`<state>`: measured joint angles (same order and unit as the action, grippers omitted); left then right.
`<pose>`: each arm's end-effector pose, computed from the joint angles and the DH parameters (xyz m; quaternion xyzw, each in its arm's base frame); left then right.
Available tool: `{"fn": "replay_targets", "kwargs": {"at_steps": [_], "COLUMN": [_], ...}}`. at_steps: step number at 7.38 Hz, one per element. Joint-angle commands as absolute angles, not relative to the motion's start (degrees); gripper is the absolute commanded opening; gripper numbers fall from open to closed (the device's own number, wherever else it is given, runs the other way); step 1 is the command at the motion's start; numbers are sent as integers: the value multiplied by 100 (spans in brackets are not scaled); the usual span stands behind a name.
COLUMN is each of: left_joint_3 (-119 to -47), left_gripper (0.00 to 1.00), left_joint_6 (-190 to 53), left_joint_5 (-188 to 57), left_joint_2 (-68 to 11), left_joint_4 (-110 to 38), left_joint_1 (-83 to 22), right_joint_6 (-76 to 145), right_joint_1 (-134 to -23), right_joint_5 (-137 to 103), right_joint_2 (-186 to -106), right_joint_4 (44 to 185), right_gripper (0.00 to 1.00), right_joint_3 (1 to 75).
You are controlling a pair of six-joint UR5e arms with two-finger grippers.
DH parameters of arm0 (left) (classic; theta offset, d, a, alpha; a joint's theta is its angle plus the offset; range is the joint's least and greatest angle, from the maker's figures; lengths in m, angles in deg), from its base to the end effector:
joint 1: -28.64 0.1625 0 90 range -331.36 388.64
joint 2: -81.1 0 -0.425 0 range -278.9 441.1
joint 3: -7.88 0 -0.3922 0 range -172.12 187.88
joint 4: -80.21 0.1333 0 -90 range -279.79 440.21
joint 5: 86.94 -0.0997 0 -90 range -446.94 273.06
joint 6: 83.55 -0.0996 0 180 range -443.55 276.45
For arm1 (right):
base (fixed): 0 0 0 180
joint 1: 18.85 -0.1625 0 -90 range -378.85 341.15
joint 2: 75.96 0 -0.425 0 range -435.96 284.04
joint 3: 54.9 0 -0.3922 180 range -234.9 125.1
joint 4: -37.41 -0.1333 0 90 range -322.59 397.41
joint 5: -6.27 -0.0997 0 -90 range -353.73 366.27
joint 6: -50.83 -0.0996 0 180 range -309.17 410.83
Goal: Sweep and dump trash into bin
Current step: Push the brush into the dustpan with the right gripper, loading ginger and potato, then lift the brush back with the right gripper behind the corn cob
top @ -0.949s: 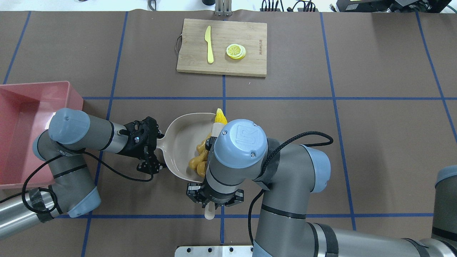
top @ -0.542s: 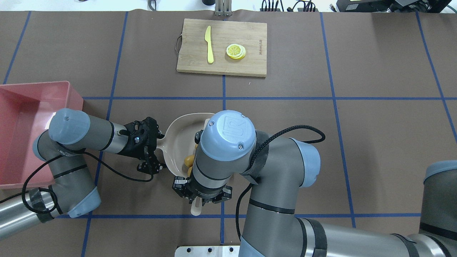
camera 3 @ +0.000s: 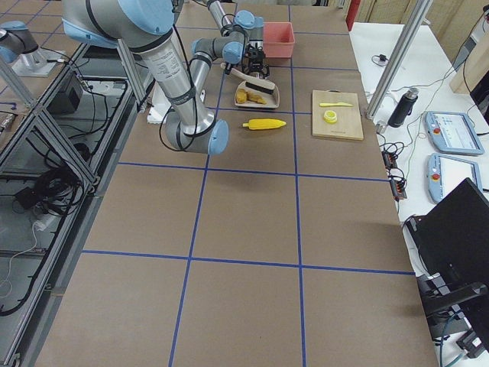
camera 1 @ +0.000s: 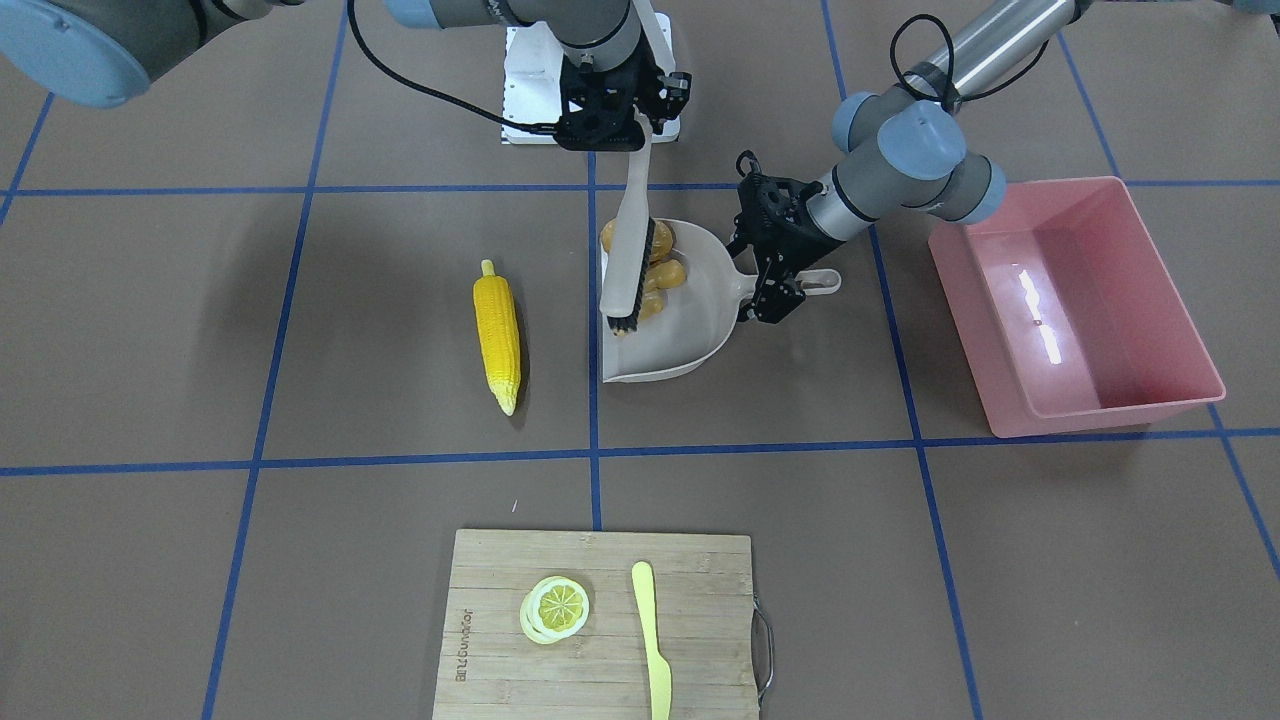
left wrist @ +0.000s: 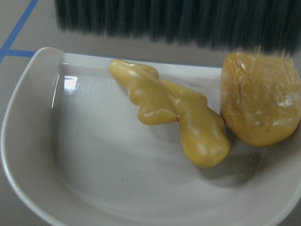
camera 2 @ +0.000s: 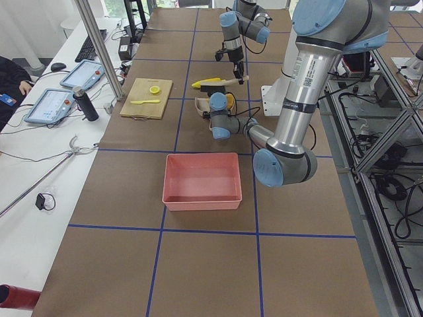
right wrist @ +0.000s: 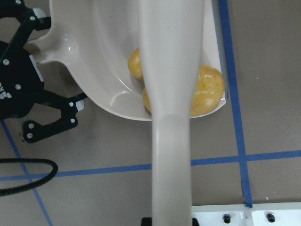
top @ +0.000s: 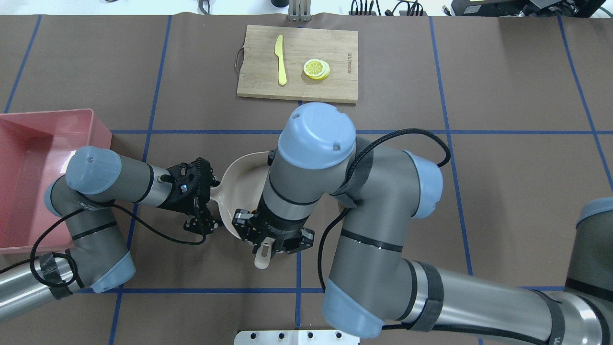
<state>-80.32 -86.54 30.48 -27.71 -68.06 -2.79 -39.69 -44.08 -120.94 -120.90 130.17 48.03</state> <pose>0.4859 -0.3994 0.3761 0.4374 0.4426 0.5180 0.5869 -0.5394 -0.3350 0.0935 -0.1822 -0.4896 0.0430 0.8516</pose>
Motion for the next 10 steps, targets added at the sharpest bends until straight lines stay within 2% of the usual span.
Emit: {"fn": "replay_targets", "kwargs": {"at_steps": [1, 5, 7, 10], "left_joint_3": [-8010, -8001, -7975, -7975], "left_gripper": [98, 98, 98, 98], "left_joint_6": [-8654, -8645, -8645, -8645], "left_joint_5": [3048, 3039, 3039, 3039], "left_joint_2": [-2771, -2771, -2780, -2780], "left_joint_4": [-6806, -6806, -6806, -6806], "left_joint_1": [-265, -256, -256, -256], "right_joint_6": [-3236, -381, 152, -75], "right_joint_1": [-4889, -5313, -5252, -4883], "right_joint_5": [-12215, -11260, -11177, -11106], "right_joint_2": [-12839, -14008, -14504, -14364], "right_joint_4": [13284, 15357, 15273, 14222], "right_gripper": [0, 0, 0, 0], "right_joint_3": [5151, 6171, 6174, 5630]}}
